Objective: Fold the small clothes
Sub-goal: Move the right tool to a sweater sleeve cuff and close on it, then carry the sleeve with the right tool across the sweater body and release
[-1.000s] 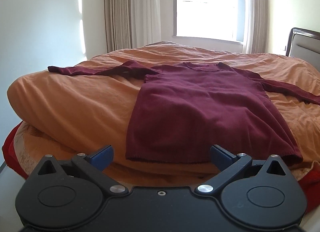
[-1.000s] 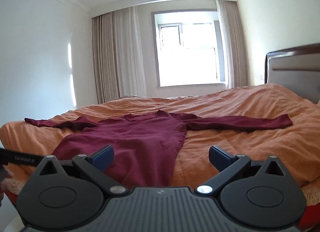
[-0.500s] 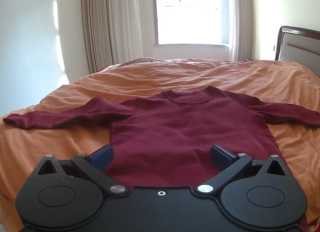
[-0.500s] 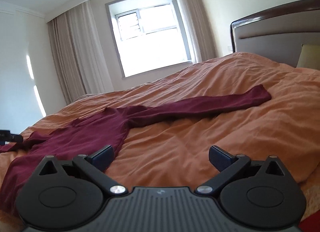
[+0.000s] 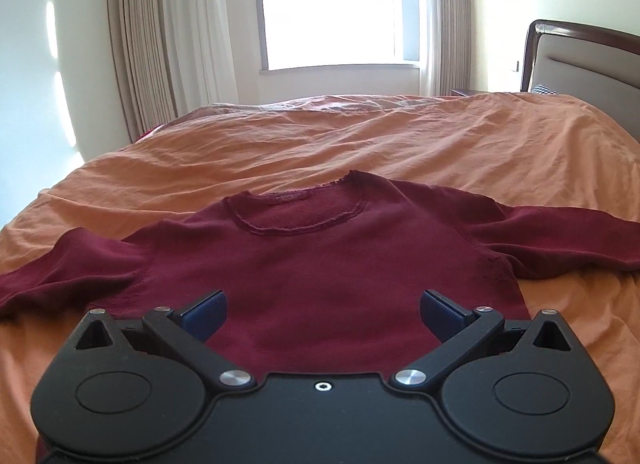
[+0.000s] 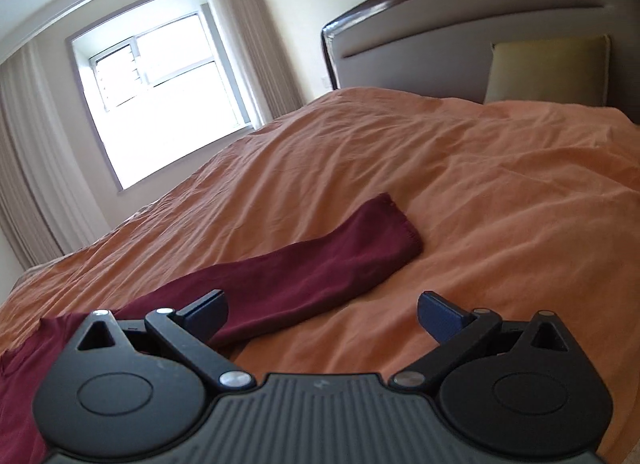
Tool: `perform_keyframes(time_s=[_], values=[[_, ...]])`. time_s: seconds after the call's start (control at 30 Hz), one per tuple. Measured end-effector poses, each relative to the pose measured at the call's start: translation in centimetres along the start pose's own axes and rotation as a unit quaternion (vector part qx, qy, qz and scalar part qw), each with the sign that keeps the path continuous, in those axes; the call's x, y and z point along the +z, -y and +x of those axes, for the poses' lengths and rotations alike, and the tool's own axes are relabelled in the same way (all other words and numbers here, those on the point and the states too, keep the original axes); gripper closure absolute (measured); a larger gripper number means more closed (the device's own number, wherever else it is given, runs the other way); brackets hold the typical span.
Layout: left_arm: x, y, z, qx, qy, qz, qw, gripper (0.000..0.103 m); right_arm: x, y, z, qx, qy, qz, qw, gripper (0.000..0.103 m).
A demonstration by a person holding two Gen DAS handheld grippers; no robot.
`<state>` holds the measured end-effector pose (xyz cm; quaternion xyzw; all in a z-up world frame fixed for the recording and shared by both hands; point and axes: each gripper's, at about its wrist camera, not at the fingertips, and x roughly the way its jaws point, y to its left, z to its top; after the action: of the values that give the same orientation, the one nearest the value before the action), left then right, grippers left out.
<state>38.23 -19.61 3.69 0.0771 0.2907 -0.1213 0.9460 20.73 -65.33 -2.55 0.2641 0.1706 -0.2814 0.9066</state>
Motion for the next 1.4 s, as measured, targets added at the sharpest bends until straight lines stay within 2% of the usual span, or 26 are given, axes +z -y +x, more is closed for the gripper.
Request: perform_keyframes(time_s=[0.17,0.3,0.37,0.43,0.47,0.53,0.67,0.77,0.87,1.0,1.1,1.2,1.4], values=[[-1.1,1.2,2.9,-0.006,-0.031,0.002,0.9995,0.001,1.0,2.1,3.1,-0.019,-0.011,0.023,0.999,0.011],[-2.0,1.8,4.3,-0.004,-0.051,0.008,0.9987,0.001,1.7,2.2,4.9,-0.042,-0.016,0.019,0.999,0.028],[-2.2,2.0,4.6,-0.003,-0.058,0.013,0.9982,0.001,2.0,2.2,5.6,-0.053,-0.02,0.023,0.998,0.041],[-2.3,2.2,4.8,-0.003,-0.06,0.019,0.998,0.0,2.2,2.2,6.2,-0.071,-0.027,0.023,0.997,0.062],[-2.3,2.3,4.8,-0.002,-0.061,0.021,0.9979,0.001,2.4,2.2,6.4,-0.077,-0.029,0.023,0.996,0.068],[-2.2,2.2,4.7,0.003,-0.064,0.025,0.9977,0.001,2.6,2.0,6.4,-0.08,-0.03,0.019,0.996,0.089],[-1.5,1.5,3.6,0.002,-0.063,0.015,0.9979,0.001,3.3,0.3,5.0,-0.072,-0.006,-0.013,0.997,0.091],[-0.7,0.4,2.1,-0.001,-0.051,0.007,0.9987,0.001,4.3,-2.3,3.1,-0.049,0.017,-0.047,0.998,0.092],[0.0,-1.2,0.6,-0.002,-0.035,-0.005,0.9994,0.001,5.3,-6.5,1.2,-0.014,0.039,-0.094,0.995,0.092],[0.9,-3.5,-1.2,0.011,-0.017,-0.015,0.9997,0.001,6.5,-13.4,-1.0,0.053,0.061,-0.132,0.988,0.092],[1.3,-5.6,-2.4,0.021,-0.003,-0.024,0.9995,0.001,6.8,-19.5,-2.2,0.117,0.065,-0.148,0.98,0.092],[1.8,-8.2,-3.3,0.037,0.005,-0.036,0.9987,0.001,5.5,-26.3,-3.4,0.18,0.066,-0.178,0.965,0.092],[1.5,-14.3,-5.4,0.078,0.02,-0.068,0.9944,0.001,-1.1,-38.0,-4.0,0.267,0.04,-0.235,0.934,0.092]])
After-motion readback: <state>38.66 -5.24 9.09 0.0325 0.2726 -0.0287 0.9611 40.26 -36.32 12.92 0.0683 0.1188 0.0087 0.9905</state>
